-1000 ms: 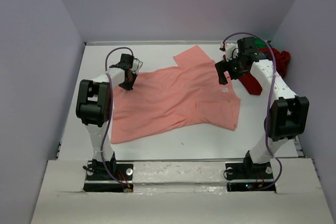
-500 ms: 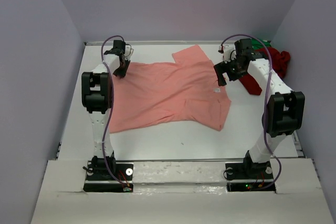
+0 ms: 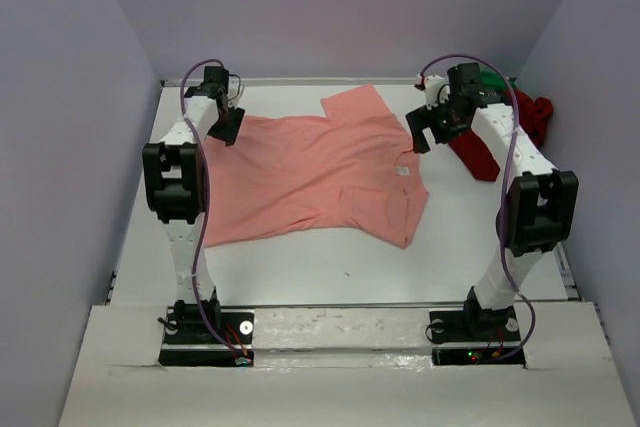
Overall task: Fold and stack the t-shirts
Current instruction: Flatten the tshirt out
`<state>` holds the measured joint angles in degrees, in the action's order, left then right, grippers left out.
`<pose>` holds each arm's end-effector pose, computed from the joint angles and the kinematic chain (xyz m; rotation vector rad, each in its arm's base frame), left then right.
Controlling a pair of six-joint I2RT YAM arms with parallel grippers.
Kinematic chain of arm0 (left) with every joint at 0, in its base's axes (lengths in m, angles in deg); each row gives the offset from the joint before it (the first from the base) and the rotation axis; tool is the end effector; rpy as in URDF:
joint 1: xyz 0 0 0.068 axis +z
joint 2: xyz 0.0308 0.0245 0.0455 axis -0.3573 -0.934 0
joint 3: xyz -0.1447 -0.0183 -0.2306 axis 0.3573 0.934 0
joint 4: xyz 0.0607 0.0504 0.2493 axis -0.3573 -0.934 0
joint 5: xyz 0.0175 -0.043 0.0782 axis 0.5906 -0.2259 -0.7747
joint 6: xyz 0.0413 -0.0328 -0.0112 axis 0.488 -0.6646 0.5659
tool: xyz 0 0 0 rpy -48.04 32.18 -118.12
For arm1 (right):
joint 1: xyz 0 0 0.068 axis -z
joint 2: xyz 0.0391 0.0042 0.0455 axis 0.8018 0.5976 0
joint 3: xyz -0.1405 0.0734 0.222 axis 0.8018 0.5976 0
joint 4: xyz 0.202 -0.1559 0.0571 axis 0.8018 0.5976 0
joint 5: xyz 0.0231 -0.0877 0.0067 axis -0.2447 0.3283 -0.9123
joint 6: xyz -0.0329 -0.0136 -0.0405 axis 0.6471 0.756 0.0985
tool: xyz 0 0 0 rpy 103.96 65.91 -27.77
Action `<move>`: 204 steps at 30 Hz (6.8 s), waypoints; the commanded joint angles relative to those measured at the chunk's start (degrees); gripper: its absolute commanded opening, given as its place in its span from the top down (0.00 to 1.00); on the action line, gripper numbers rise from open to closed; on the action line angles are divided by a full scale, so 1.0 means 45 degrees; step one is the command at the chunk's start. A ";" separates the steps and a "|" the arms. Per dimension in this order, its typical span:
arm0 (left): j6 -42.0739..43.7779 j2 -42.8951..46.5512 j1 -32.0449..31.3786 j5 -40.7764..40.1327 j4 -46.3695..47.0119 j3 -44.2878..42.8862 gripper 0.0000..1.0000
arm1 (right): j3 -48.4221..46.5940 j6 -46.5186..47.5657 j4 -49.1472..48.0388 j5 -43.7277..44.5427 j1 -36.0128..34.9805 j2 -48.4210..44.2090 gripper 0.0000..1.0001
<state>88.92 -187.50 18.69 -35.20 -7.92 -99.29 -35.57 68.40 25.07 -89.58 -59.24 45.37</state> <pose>0.4875 -0.0138 0.2030 0.4207 2.5415 0.3060 0.3824 0.0481 0.2924 -0.6890 2.4762 0.2057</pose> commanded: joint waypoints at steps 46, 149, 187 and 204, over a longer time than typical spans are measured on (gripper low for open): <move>-0.0268 1.5194 0.2295 -0.2190 0.2069 1.0888 0.01 | -0.9645 0.0710 0.0051 0.3871 -0.1826 1.0634 0.00; 0.2505 1.4336 0.2178 0.4509 0.1386 1.2705 0.02 | -0.0077 0.0008 -0.0478 0.2511 -0.0927 0.3429 0.51; 0.2974 1.4570 0.2158 0.4587 0.0820 1.2236 0.03 | 0.0275 0.0203 0.0869 0.2668 -0.0810 0.1436 0.68; 0.2935 1.4726 0.2177 0.4665 0.0819 1.2529 0.04 | 0.0998 0.0165 0.0343 0.3467 -0.0693 0.2022 0.53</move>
<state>101.51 -123.15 28.55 -14.87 -2.98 -42.27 -31.48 69.30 28.42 -76.29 -63.30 53.70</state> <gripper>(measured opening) 0.970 0.478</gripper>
